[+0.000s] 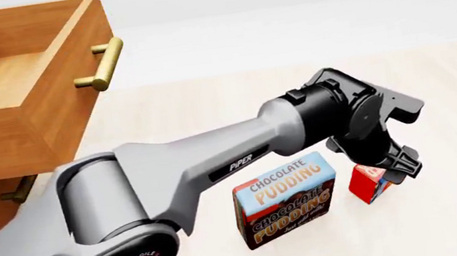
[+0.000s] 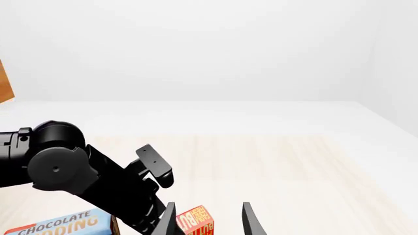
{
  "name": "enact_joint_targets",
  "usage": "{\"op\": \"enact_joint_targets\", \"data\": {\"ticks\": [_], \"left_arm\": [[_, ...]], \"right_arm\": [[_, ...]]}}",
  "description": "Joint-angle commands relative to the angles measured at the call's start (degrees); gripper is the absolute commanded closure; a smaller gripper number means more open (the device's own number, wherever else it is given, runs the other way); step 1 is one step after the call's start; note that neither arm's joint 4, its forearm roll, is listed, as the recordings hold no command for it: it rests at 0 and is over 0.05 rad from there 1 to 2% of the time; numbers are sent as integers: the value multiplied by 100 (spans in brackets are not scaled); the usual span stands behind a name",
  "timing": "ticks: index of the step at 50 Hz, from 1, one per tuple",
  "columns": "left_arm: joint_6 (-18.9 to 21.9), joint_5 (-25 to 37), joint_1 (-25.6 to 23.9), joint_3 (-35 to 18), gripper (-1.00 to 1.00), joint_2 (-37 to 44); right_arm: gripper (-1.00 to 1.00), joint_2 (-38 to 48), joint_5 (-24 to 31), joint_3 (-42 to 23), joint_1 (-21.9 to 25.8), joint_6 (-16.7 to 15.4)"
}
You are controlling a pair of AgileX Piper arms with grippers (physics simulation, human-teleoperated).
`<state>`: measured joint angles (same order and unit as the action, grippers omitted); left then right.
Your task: Put the butter at the back in the top drawer of the cabinet and close it.
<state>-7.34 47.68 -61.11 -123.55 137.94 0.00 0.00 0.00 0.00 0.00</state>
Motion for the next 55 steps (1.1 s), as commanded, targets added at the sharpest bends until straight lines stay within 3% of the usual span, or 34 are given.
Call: {"op": "enact_joint_targets", "data": {"ticks": [1,22,55], "left_arm": [[-35,7,13,-70,-100,94],[-131,55,-45,-288,-100,334],[-303,-128,-123,5,-100,271]], "right_arm": [[-100,0,0,0,0,0],[-100,0,0,0,0,0],[-100,0,0,0,0,0]]}}
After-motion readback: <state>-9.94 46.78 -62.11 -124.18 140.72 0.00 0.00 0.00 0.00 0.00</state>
